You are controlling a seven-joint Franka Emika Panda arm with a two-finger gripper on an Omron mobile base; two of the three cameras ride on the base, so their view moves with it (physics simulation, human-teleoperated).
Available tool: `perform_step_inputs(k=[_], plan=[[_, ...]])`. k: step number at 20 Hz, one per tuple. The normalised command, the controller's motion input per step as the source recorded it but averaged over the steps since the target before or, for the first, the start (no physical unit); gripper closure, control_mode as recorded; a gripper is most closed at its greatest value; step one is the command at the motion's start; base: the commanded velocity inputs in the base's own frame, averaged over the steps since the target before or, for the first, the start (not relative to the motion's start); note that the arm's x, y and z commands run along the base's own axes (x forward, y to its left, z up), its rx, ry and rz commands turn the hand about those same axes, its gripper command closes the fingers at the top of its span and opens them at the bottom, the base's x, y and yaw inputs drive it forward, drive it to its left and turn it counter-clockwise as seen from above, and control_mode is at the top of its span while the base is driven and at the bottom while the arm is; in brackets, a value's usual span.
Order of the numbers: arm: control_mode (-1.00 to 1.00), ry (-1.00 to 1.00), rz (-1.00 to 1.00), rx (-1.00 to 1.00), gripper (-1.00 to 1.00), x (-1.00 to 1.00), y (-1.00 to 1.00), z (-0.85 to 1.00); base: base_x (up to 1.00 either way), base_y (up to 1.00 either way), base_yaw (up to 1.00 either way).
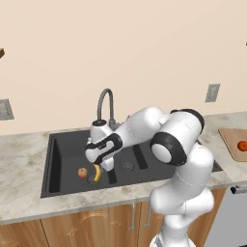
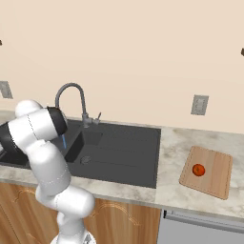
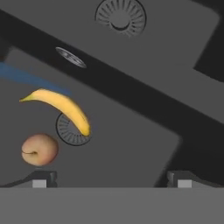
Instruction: Pick the peach, apple, banana from the sink and place them on the cutting board to airdry. Then turn off the sink faucet.
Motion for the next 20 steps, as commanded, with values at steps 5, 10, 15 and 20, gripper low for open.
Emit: perform_step_inputs(k=[5, 10, 15, 20], plan=[[-1.0, 0.01, -0.01, 0.0, -1.0, 0.21, 0.02, -0.18, 0.0, 0.0, 0.0], [-1.0, 0.02, -0.02, 0.0, -1.0, 0.23, 0.06, -0.23, 0.0, 0.0, 0.0], [-1.0, 0.04, -0.02, 0.0, -1.0, 0.18, 0.0, -0.26, 0.0, 0.0, 0.0], [-1.0, 0.02, -0.01, 0.0, -1.0, 0.21, 0.0, -0.2, 0.0, 0.0, 0.0]])
